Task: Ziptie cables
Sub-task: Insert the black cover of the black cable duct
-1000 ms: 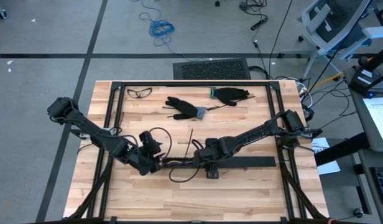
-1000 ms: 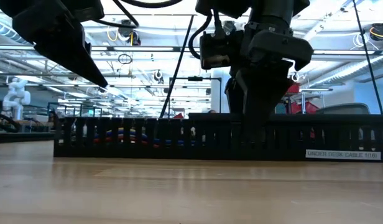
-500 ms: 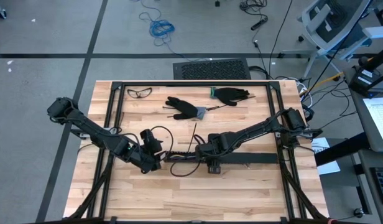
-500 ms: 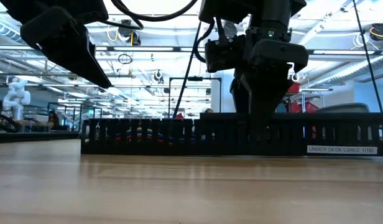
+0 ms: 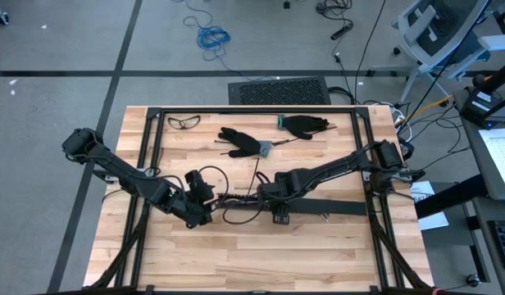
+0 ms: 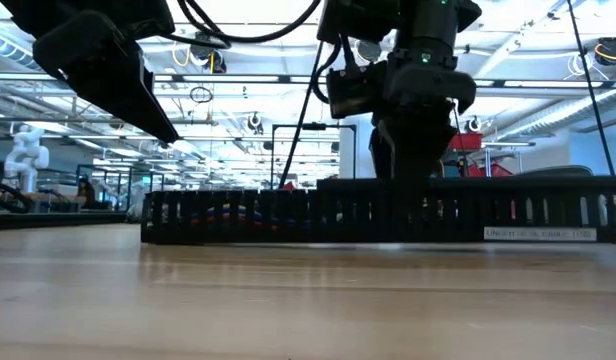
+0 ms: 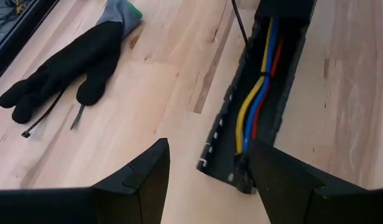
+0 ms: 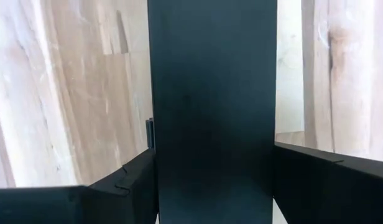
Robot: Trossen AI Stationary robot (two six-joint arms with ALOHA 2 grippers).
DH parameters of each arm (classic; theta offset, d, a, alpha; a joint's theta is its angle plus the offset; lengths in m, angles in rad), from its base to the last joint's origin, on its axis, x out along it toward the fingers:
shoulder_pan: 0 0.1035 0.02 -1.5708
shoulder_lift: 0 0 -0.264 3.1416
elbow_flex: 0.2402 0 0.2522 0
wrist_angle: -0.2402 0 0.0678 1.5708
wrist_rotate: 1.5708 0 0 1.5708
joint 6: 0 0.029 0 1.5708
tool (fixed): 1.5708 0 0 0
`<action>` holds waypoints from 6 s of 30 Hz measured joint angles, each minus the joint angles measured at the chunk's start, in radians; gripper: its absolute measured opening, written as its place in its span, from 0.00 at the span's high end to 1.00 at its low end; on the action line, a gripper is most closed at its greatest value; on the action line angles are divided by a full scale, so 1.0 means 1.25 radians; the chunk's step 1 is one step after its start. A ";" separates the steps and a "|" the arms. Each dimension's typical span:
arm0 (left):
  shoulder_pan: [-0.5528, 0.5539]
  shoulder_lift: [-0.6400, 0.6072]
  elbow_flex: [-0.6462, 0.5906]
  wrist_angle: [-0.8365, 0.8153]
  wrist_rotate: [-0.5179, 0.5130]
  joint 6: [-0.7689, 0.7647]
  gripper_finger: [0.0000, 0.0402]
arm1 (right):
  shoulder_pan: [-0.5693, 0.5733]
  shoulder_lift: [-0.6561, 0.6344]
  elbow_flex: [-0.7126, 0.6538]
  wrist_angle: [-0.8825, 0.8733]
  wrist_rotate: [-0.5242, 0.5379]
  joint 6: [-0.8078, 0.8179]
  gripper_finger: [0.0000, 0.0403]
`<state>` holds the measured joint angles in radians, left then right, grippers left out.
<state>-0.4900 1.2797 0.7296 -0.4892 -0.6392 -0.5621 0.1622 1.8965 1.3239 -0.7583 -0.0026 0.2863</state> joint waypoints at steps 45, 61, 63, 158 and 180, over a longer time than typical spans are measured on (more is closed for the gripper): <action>0.010 0.002 0.001 0.010 0.007 -0.005 0.47 | -0.074 -0.015 0.004 0.065 -0.039 -0.071 0.42; 0.010 0.002 0.001 0.014 0.008 -0.006 0.47 | -0.071 0.040 0.006 0.047 0.021 -0.074 0.42; 0.010 0.002 0.001 0.015 0.008 -0.005 0.47 | -0.071 0.033 0.004 0.046 0.021 -0.076 0.42; 0.354 0.416 -0.065 0.948 0.503 0.081 1.00 | -0.080 0.030 0.001 0.075 0.024 -0.098 0.42; 0.353 0.468 -0.065 0.965 0.502 0.078 1.00 | -0.080 0.030 0.001 0.075 0.025 -0.141 0.42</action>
<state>-0.0483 1.8645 0.6479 0.7166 -0.0116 -0.4641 0.0622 1.9347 1.3254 -0.6644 0.0284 0.1104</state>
